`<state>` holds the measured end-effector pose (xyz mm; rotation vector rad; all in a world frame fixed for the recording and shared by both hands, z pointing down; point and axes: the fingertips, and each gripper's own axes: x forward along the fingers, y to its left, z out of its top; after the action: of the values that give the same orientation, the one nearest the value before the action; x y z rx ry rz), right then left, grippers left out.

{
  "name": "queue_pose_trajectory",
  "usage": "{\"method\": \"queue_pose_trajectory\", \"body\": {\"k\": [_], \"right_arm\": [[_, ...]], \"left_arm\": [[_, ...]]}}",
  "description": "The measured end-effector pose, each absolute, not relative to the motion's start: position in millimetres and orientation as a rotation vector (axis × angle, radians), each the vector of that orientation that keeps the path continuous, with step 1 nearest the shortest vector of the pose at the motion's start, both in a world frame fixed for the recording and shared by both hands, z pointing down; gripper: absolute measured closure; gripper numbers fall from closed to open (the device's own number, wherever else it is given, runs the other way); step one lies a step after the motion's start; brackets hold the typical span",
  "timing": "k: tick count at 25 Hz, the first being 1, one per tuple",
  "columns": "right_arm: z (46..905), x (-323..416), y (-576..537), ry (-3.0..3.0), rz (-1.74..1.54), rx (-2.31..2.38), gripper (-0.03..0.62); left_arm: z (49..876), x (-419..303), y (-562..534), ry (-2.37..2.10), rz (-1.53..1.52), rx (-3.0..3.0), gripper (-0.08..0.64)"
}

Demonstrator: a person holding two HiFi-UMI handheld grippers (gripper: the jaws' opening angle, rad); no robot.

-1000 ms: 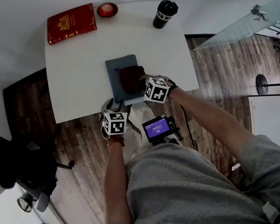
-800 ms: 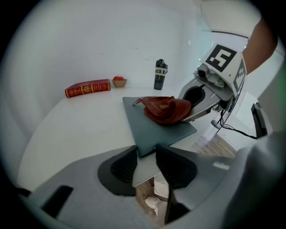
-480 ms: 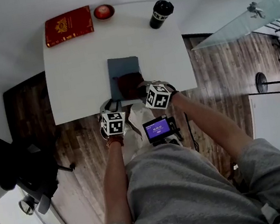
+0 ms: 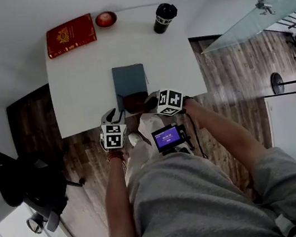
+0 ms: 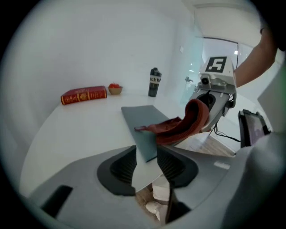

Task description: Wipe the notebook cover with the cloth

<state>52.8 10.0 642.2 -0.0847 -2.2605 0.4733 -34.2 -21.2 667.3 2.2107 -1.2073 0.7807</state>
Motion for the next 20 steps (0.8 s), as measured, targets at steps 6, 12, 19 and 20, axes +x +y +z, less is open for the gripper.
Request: {"method": "queue_pose_trajectory", "body": {"k": [6,12,19,20], "right_arm": [[528.3,31.1,-23.7,-2.621,0.438,0.090,0.534],[386.9,30.0,-54.7,-2.996,0.297,0.529,0.532],[313.1,50.1,-61.5,-3.081,0.241,1.074,0.532],[308.5,52.4,-61.2,-3.066,0.217,1.122,0.531]], "left_arm": [[564.0,-57.7,-41.1,-1.367,0.525,2.427,0.402],[411.6,-64.9,-56.1,-1.643,0.196,2.634,0.448],[332.7,-72.2,-51.7,-1.839,-0.013,2.621,0.497],[327.5,-71.3,-51.5,-1.856,-0.028,2.614,0.502]]}}
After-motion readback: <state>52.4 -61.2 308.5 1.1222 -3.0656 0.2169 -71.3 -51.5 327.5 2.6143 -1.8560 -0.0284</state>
